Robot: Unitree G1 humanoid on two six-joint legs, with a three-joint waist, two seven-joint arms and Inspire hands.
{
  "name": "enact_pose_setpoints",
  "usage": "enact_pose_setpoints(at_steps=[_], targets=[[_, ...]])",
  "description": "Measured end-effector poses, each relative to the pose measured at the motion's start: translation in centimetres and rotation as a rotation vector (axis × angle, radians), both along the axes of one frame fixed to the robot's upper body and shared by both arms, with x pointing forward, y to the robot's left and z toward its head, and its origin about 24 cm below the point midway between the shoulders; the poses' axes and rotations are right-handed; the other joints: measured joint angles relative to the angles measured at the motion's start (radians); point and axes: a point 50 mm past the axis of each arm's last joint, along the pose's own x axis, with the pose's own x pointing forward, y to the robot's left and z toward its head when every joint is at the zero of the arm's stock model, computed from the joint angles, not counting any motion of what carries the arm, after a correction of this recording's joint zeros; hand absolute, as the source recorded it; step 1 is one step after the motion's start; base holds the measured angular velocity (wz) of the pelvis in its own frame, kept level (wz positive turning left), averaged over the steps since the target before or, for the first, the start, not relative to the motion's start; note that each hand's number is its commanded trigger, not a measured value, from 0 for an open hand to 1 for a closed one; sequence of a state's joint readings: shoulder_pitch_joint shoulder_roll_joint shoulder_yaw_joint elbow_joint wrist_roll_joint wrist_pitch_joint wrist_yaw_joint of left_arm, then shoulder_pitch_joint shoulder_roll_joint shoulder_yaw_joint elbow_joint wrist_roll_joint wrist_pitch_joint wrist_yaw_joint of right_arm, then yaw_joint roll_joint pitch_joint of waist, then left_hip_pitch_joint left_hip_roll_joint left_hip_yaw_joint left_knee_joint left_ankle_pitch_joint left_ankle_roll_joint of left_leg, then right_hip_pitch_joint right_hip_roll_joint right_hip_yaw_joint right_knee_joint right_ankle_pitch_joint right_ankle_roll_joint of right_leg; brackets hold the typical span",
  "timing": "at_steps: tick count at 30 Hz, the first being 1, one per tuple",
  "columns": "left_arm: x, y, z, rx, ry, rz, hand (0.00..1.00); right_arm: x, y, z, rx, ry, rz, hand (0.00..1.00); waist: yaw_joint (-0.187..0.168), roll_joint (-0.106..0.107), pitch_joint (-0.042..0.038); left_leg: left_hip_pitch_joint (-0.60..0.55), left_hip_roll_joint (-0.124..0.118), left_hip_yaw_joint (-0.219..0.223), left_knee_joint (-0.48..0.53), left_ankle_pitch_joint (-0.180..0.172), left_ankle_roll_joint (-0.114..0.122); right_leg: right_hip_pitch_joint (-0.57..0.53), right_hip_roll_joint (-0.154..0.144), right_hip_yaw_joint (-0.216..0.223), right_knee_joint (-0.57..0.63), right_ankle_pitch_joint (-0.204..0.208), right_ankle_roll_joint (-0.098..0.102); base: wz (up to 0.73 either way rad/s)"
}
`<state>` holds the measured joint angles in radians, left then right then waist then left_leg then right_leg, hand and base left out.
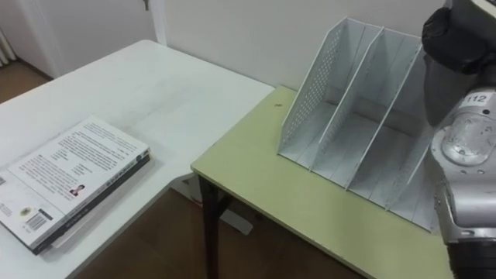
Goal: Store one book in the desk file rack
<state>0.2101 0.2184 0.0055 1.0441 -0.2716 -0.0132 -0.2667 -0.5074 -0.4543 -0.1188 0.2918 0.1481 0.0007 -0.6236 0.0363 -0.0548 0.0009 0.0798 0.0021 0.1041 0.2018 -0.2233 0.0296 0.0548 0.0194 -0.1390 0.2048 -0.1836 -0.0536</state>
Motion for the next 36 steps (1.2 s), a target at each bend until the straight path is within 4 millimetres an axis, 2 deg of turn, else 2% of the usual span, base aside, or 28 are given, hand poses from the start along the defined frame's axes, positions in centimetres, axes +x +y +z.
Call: enact_pose_setpoints(at_steps=[10,16,18,19,28,36], targets=[[0.0,0.0,0.0,-0.004,0.007,0.0,0.0,-0.1,-0.4,-2.6,0.005,0.102,0.003,1.0,0.003,-0.001,-0.0001,0.0,-0.001,0.0,0.003,0.0,0.0,0.004,-0.001,-0.004,0.0,0.0,0.0,0.0],[0.0,0.0,0.0,-0.011,0.012,0.003,0.0,0.1,-1.3,-4.9,0.108,0.19,0.021,0.98,0.003,0.0,-0.0013,0.0,0.0,0.001,0.002,0.0,0.0,0.004,-0.001,-0.003,0.0,0.0,0.0,0.0],[-0.1,0.0,0.0,-0.017,0.018,0.008,0.0,0.2,-1.3,-5.2,0.131,0.206,0.034,0.27,0.003,0.001,-0.0019,-0.001,0.0,0.001,0.002,0.0,0.0,0.002,0.0,-0.003,0.0,0.0,0.0,0.0],[-0.1,0.0,0.0,-0.019,0.022,0.009,0.0,0.2,-1.3,-5.3,0.132,0.214,0.038,0.0,0.002,0.002,-0.0027,-0.002,0.0,0.001,0.002,0.0,0.0,0.001,0.0,-0.003,0.0,0.0,0.0,0.0],[-0.3,0.2,0.0,-0.036,0.038,0.024,0.0,1.0,-2.2,-4.4,0.14,0.228,0.019,0.0,-0.002,0.003,-0.0047,-0.005,0.0,-0.001,0.001,0.0,0.0,-0.002,-0.001,-0.007,-0.001,0.0,0.0,0.0],[-0.5,0.4,0.0,-0.045,0.046,0.029,0.0,1.6,-2.0,-3.8,0.138,0.236,0.058,0.0,-0.002,-0.009,-0.0127,-0.004,-0.001,-0.01,0.002,0.0,0.0,0.0,-0.002,-0.02,-0.01,0.0,0.0,0.03]])
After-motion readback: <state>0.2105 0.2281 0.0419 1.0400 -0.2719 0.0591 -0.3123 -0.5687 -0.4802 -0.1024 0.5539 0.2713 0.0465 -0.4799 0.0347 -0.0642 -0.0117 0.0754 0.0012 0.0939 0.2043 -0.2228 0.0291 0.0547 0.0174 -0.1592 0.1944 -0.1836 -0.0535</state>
